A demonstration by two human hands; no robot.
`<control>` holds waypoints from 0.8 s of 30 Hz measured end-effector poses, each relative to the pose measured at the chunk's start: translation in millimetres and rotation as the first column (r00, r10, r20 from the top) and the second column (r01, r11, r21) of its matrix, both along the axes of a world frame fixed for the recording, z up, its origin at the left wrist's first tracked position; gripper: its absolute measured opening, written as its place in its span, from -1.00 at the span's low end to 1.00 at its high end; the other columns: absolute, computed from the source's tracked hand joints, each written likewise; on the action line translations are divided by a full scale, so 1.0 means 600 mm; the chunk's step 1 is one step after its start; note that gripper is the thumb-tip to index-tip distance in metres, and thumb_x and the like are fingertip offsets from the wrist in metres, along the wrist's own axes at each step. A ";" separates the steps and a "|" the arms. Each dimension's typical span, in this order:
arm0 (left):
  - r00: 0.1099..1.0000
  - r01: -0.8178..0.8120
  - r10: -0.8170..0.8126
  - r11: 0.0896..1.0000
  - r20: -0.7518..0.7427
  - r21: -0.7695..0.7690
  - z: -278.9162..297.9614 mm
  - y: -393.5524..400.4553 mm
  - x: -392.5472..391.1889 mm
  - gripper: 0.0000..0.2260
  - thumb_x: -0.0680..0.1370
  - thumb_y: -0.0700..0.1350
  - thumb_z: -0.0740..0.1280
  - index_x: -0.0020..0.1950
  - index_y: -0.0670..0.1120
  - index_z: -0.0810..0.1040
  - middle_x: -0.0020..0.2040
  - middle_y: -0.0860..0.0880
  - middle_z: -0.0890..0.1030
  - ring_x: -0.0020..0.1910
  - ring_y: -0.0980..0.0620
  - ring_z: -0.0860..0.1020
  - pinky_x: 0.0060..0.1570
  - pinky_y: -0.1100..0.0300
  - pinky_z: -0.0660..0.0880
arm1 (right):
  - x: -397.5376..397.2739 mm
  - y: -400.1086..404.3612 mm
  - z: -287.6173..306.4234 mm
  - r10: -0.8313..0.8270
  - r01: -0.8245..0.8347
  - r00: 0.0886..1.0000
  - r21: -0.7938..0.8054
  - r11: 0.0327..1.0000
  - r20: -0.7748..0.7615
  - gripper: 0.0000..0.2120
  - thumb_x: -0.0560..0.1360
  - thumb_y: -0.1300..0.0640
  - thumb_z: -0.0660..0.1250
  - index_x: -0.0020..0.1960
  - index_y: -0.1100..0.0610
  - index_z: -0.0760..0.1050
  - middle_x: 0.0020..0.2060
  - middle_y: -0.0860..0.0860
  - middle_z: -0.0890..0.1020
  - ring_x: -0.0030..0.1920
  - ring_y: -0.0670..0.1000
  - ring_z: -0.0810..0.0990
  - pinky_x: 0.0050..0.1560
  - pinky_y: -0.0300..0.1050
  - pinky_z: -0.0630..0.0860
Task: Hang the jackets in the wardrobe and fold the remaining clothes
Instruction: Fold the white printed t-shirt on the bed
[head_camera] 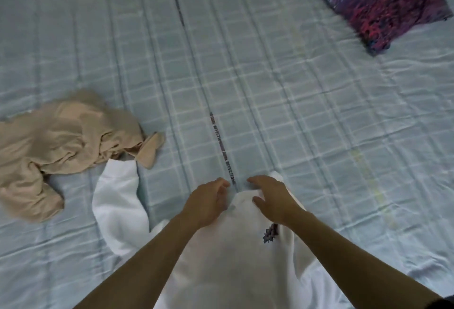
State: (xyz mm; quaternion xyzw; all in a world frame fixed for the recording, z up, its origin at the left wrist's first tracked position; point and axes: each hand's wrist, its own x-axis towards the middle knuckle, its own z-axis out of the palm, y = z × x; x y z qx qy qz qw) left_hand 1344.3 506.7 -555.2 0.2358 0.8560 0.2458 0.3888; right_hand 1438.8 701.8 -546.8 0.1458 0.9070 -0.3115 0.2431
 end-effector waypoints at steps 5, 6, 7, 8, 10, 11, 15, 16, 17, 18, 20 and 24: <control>0.973 0.231 -0.231 0.973 0.015 0.026 -0.057 0.040 0.005 -0.70 0.52 -0.12 0.33 0.25 0.00 0.54 0.15 -0.02 0.59 0.10 -0.02 0.52 0.05 0.18 0.37 | -0.015 0.005 -0.046 0.192 -0.209 0.974 0.159 0.965 0.118 -0.68 0.54 -0.02 0.30 0.27 0.02 0.50 0.18 0.00 0.61 0.21 0.05 0.53 0.27 -0.11 0.35; 0.965 0.262 -0.262 0.964 0.005 0.048 -0.061 0.041 0.006 -0.72 0.51 -0.11 0.34 0.22 0.00 0.55 0.13 -0.01 0.60 0.09 -0.01 0.51 0.03 0.20 0.34 | -0.014 0.005 -0.046 0.193 -0.208 0.976 0.172 0.963 0.101 -0.73 0.55 -0.01 0.29 0.22 0.02 0.52 0.15 -0.01 0.62 0.17 0.04 0.55 0.22 -0.13 0.36; 0.960 0.279 -0.279 0.958 0.002 0.067 -0.062 0.042 0.006 -0.74 0.50 -0.10 0.35 0.20 -0.01 0.56 0.12 -0.01 0.61 0.07 0.00 0.52 0.03 0.21 0.34 | -0.011 0.005 -0.045 0.174 -0.184 0.982 0.166 0.969 0.072 -0.76 0.56 0.01 0.29 0.20 0.02 0.54 0.12 -0.02 0.63 0.14 0.02 0.55 0.19 -0.17 0.37; 0.958 0.286 -0.287 0.955 0.010 0.081 -0.061 0.043 0.005 -0.74 0.49 -0.09 0.36 0.18 -0.01 0.57 0.11 0.00 0.61 0.06 0.00 0.51 0.03 0.21 0.34 | -0.008 0.005 -0.041 0.140 -0.144 0.989 0.148 0.978 0.037 -0.79 0.57 0.03 0.29 0.18 0.02 0.55 0.11 -0.03 0.63 0.12 0.00 0.56 0.16 -0.21 0.36; 0.956 0.287 -0.292 0.952 0.029 0.110 -0.054 0.043 0.002 -0.74 0.47 -0.09 0.41 0.14 -0.02 0.56 0.09 0.00 0.59 0.03 0.03 0.49 0.00 0.21 0.32 | 0.000 0.007 -0.028 0.089 -0.086 0.996 0.105 0.991 -0.025 -0.83 0.59 0.06 0.27 0.14 0.03 0.57 0.08 -0.04 0.63 0.09 -0.03 0.56 0.13 -0.27 0.35; 0.957 0.282 -0.289 0.951 0.034 0.128 -0.046 0.043 0.002 -0.74 0.45 -0.10 0.43 0.13 -0.03 0.56 0.11 0.01 0.59 0.03 0.05 0.49 0.01 0.22 0.33 | 0.003 0.008 -0.019 0.085 -0.080 0.995 0.086 0.993 -0.051 -0.83 0.60 0.07 0.26 0.13 0.05 0.58 0.06 -0.04 0.62 0.08 -0.04 0.55 0.12 -0.28 0.34; 0.968 0.236 -0.247 0.948 0.030 0.212 0.002 0.051 -0.002 -0.72 0.42 -0.14 0.43 0.13 -0.08 0.57 0.21 0.04 0.60 0.15 0.09 0.52 0.19 0.18 0.42 | 0.007 0.017 0.028 0.059 -0.059 0.978 0.005 0.998 -0.199 -0.86 0.58 0.10 0.29 0.08 0.08 0.59 -0.03 0.00 0.59 -0.02 -0.01 0.54 -0.02 -0.21 0.39; 0.970 0.226 -0.241 0.949 0.041 0.221 0.017 0.054 -0.005 -0.71 0.42 -0.15 0.42 0.14 -0.08 0.58 0.16 0.04 0.62 0.11 0.09 0.54 0.16 0.17 0.45 | 0.006 0.019 0.042 0.040 -0.044 0.973 -0.013 0.999 -0.228 -0.88 0.57 0.10 0.31 0.06 0.09 0.59 -0.05 0.00 0.58 -0.06 -0.01 0.55 -0.04 -0.17 0.44; 0.969 0.221 -0.240 0.947 0.058 0.231 0.034 0.056 -0.009 -0.75 0.42 -0.17 0.41 0.10 -0.08 0.60 0.07 0.03 0.64 0.04 0.08 0.56 0.09 0.13 0.48 | 0.006 0.021 0.055 0.021 -0.029 0.966 -0.030 0.999 -0.257 -0.90 0.56 0.12 0.33 0.03 0.09 0.60 -0.08 -0.01 0.58 -0.10 -0.01 0.56 -0.07 -0.13 0.47; 0.967 0.219 -0.242 0.945 0.072 0.241 0.051 0.059 -0.014 -0.82 0.41 -0.18 0.40 0.01 -0.08 0.60 -0.04 0.01 0.64 -0.06 0.06 0.57 0.01 0.09 0.50 | 0.004 0.022 0.069 0.004 -0.018 0.958 -0.049 0.999 -0.286 -0.92 0.55 0.14 0.35 0.01 0.09 0.60 -0.10 -0.02 0.58 -0.14 -0.02 0.57 -0.11 -0.09 0.50; 0.965 0.229 -0.253 0.940 0.065 0.253 0.088 0.065 -0.027 -0.93 0.39 -0.19 0.38 -0.17 -0.07 0.53 -0.23 0.00 0.58 -0.22 0.07 0.53 -0.13 0.09 0.48 | -0.002 0.026 0.098 -0.025 0.000 0.941 -0.076 0.997 -0.339 -0.95 0.53 0.17 0.38 -0.02 0.09 0.59 -0.13 -0.05 0.57 -0.18 -0.04 0.57 -0.15 -0.08 0.52; 0.965 0.263 -0.256 0.926 -0.061 0.270 0.172 0.070 -0.059 -0.90 0.39 -0.13 0.37 -0.22 -0.02 0.45 -0.30 0.03 0.53 -0.29 0.07 0.50 -0.21 0.12 0.42 | -0.024 0.037 0.167 -0.099 0.059 0.884 -0.102 0.993 -0.458 -0.96 0.50 0.18 0.41 -0.07 0.07 0.59 -0.18 -0.10 0.55 -0.21 -0.11 0.53 -0.18 -0.22 0.47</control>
